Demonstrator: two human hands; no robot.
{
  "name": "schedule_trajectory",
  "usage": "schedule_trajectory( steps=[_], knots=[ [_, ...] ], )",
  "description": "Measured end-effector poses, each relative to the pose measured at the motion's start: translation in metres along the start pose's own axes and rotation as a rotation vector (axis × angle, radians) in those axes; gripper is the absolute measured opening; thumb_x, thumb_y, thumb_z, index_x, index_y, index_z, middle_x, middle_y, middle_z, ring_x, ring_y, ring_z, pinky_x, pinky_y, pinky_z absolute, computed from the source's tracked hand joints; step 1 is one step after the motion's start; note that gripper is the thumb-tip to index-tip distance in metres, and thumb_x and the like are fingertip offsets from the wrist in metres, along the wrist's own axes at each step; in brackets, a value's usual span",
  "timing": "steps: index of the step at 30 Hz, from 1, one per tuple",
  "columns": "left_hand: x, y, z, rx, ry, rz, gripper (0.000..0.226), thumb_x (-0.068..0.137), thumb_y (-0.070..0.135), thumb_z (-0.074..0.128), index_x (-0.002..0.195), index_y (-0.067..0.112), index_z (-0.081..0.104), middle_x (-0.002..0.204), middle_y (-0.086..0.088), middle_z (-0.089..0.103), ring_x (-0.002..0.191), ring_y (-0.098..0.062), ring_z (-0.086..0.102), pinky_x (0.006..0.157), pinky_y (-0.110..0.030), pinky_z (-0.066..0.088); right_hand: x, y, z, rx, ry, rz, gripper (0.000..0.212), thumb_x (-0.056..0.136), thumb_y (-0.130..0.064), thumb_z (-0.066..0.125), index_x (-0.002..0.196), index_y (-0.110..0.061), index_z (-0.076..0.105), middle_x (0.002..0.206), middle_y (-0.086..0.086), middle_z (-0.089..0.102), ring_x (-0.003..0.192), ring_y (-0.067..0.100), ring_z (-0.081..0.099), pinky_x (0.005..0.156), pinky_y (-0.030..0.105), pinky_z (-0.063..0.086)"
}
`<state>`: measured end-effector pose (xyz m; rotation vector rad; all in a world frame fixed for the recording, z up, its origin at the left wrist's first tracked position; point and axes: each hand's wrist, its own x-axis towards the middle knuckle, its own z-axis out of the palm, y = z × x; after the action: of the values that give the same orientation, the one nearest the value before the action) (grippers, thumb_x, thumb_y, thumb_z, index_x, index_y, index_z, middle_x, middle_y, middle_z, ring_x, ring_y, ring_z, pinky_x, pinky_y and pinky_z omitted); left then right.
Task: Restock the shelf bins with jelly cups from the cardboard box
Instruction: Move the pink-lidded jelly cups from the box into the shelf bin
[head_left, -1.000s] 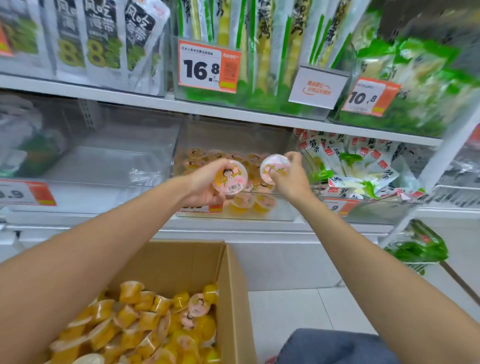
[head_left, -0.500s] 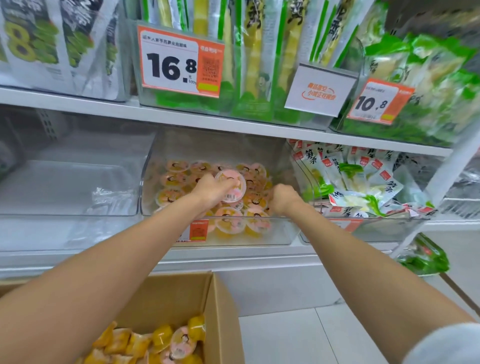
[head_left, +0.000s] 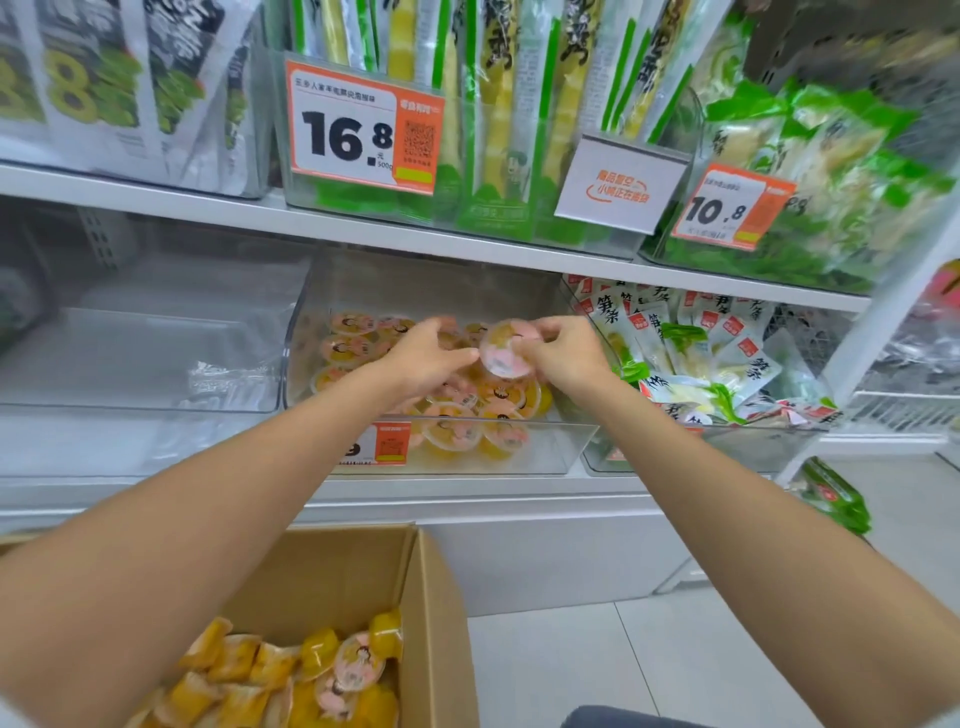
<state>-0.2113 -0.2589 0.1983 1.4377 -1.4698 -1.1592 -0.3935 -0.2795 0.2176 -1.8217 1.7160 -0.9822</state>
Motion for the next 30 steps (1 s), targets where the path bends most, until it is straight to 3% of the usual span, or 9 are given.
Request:
schedule_trajectory(
  steps=[3,8,11,14,16,20,23,26,30],
  knots=[
    [-0.008,-0.008,-0.015,0.576,0.114,0.096,0.038,0.092,0.027,0.058,0.128,0.013,0.057,0.129,-0.006,0.060,0.113,-0.024,0.059,0.096,-0.038,0.049,0.001,0.012,-0.016,-0.492,0.023,-0.033,0.011,0.081,-0.016,0.067,0.085,-0.009,0.075,0.085,0.006,0.073,0.076,0.023,0.068,0.071,0.037,0.059],
    [-0.028,-0.026,-0.029,0.570,0.164,0.020,0.022,0.088,0.020,0.056,0.106,0.023,0.067,0.121,-0.001,0.065,0.107,-0.019,0.060,0.091,-0.034,0.050,-0.020,0.022,-0.007,-0.787,-0.146,0.005,0.020,0.082,-0.012,0.063,0.065,-0.010,0.055,0.077,0.009,0.054,0.071,0.027,0.052,0.064,0.031,0.042],
    [-0.045,-0.029,-0.032,0.576,0.231,0.036,0.019,0.087,0.019,0.054,0.100,0.025,0.067,0.107,0.005,0.067,0.096,-0.018,0.063,0.085,-0.034,0.054,-0.020,0.022,0.002,-0.750,-0.173,0.115,0.008,0.084,-0.011,0.062,0.078,-0.008,0.059,0.082,0.010,0.058,0.077,0.028,0.056,0.066,0.030,0.043],
    [-0.057,-0.034,-0.031,0.555,0.294,0.047,0.011,0.086,0.017,0.057,0.090,0.025,0.064,0.095,0.004,0.067,0.088,-0.019,0.063,0.079,-0.032,0.054,-0.019,0.025,0.002,-0.609,-0.245,0.214,0.013,0.089,-0.010,0.055,0.076,-0.007,0.057,0.083,0.009,0.057,0.079,0.027,0.054,0.068,0.030,0.044],
    [-0.064,-0.036,-0.032,0.476,0.331,0.072,0.007,0.086,0.020,0.061,0.082,0.025,0.061,0.089,0.004,0.067,0.085,-0.018,0.063,0.078,-0.033,0.054,-0.027,0.024,0.000,-0.602,-0.161,0.122,0.018,0.086,-0.004,0.049,0.072,-0.005,0.060,0.083,0.010,0.060,0.077,0.029,0.056,0.069,0.031,0.047],
    [-0.082,-0.035,-0.030,0.380,0.409,0.136,0.014,0.083,0.022,0.063,0.070,0.026,0.059,0.070,0.011,0.060,0.075,-0.015,0.061,0.070,-0.031,0.052,-0.066,0.007,0.016,-0.442,0.077,-0.237,0.021,0.088,-0.010,0.051,0.090,-0.011,0.072,0.098,0.006,0.061,0.083,0.024,0.059,0.076,0.033,0.050],
    [-0.098,-0.044,-0.026,0.336,0.353,0.065,0.020,0.080,0.016,0.059,0.062,0.023,0.057,0.068,0.006,0.061,0.070,-0.014,0.057,0.066,-0.030,0.051,-0.106,-0.010,0.046,-0.336,0.015,-0.353,0.017,0.085,-0.011,0.054,0.086,-0.014,0.070,0.091,0.002,0.064,0.080,0.021,0.059,0.069,0.033,0.047],
    [-0.119,-0.074,-0.029,0.507,0.301,0.025,0.021,0.081,0.015,0.053,0.061,0.021,0.052,0.066,0.007,0.058,0.069,-0.017,0.054,0.060,-0.028,0.045,-0.142,-0.004,0.088,-0.315,-0.120,-0.367,0.017,0.085,-0.012,0.053,0.086,-0.013,0.071,0.088,0.002,0.068,0.080,0.021,0.060,0.068,0.033,0.047],
    [-0.142,-0.146,-0.035,0.659,0.134,-0.129,0.013,0.083,0.021,0.059,0.071,0.024,0.058,0.084,0.004,0.066,0.083,-0.019,0.062,0.072,-0.031,0.051,-0.178,0.025,0.151,-0.401,-0.402,-0.272,0.024,0.088,-0.011,0.050,0.100,-0.014,0.071,0.106,0.004,0.068,0.099,0.022,0.061,0.083,0.032,0.048]
  ],
)
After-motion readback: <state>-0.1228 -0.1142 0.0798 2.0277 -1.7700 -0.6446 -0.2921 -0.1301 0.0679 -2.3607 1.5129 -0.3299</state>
